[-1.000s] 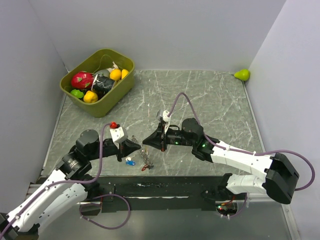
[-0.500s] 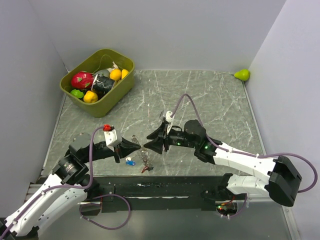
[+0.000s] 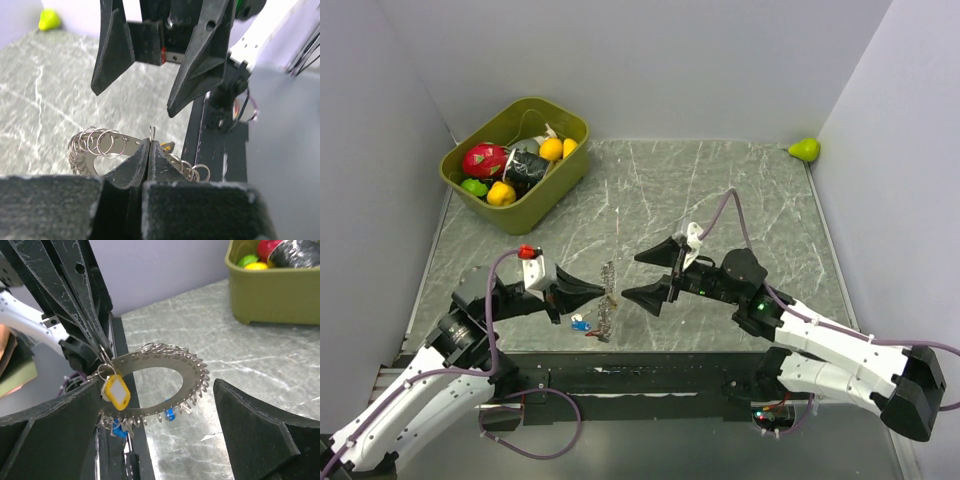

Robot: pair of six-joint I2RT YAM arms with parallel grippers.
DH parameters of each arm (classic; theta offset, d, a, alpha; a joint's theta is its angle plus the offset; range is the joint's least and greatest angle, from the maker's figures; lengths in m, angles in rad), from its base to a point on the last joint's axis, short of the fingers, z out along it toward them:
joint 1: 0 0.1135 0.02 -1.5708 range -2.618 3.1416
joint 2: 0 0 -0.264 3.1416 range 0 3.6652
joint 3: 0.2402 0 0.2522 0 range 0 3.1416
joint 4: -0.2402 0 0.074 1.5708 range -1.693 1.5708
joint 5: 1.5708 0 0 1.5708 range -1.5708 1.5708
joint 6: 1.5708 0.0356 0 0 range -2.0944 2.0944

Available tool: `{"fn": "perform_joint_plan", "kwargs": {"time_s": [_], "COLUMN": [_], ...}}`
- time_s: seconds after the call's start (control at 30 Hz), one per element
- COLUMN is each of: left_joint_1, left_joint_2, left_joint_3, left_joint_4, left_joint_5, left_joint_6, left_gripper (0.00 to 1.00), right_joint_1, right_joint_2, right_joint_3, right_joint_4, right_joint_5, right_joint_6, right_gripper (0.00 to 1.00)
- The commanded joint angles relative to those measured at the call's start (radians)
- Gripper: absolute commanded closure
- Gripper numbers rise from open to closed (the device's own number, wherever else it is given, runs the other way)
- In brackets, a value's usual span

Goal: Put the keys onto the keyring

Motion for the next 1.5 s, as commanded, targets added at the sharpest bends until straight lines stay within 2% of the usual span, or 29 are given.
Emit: {"fn": "perform_joint_plan", "kwargs": {"time_s": [0.0, 0.2, 0.5, 0.87, 0.97, 1.0, 1.17, 1.2, 1.27, 1.4, 1.47], "left_joint_1": [-0.002, -0.011, -0.031, -0.060, -0.070, -0.074, -0.080, -0.080, -0.080, -0.082, -0.085], "left_joint_2": [0.017, 0.048, 0.149, 0.168, 0.169, 0.169, 0.168, 0.168, 0.171, 0.172, 0.171], "left_joint_3": [-0.007, -0.081, -0.050, -0.055, -0.050, -0.050, -0.055, -0.056, -0.058, -0.056, -0.055], "left_joint_4": [0.238, 0.431, 0.448, 0.498, 0.485, 0.485, 0.490, 0.488, 0.490, 0.485, 0.482], "left_joint_5": [0.036, 0.030, 0.091, 0.105, 0.101, 0.099, 0.085, 0.085, 0.085, 0.085, 0.085], "left_joint_6": [-0.103, -0.177, -0.154, -0.168, -0.159, -0.157, -0.151, -0.150, -0.153, -0.150, -0.148], "left_gripper": [0.99, 0.99, 0.99, 0.99, 0.99, 0.99, 0.99, 0.99, 0.99, 0.99, 0.99], "right_joint_1": [-0.022, -0.047, -0.081, -0.087, -0.088, -0.087, -0.090, -0.090, -0.091, -0.091, -0.093], "right_joint_2": [-0.041, -0.088, -0.133, -0.036, -0.012, -0.007, 0.016, 0.018, 0.018, 0.010, 0.013], "right_joint_3": [-0.009, -0.035, -0.089, -0.063, -0.057, -0.054, -0.046, -0.046, -0.046, -0.048, -0.046], "right_joint_4": [0.032, 0.045, 0.144, 0.227, 0.262, 0.273, 0.293, 0.295, 0.295, 0.293, 0.283], "right_joint_5": [-0.015, -0.100, -0.205, -0.311, -0.346, -0.354, -0.376, -0.380, -0.379, -0.371, -0.365], "right_joint_6": [0.011, 0.014, 0.016, 0.049, 0.068, 0.079, 0.103, 0.111, 0.115, 0.120, 0.123], "right_gripper": [0.00, 0.00, 0.00, 0.02, 0.10, 0.18, 0.34, 0.42, 0.48, 0.69, 0.71]}}
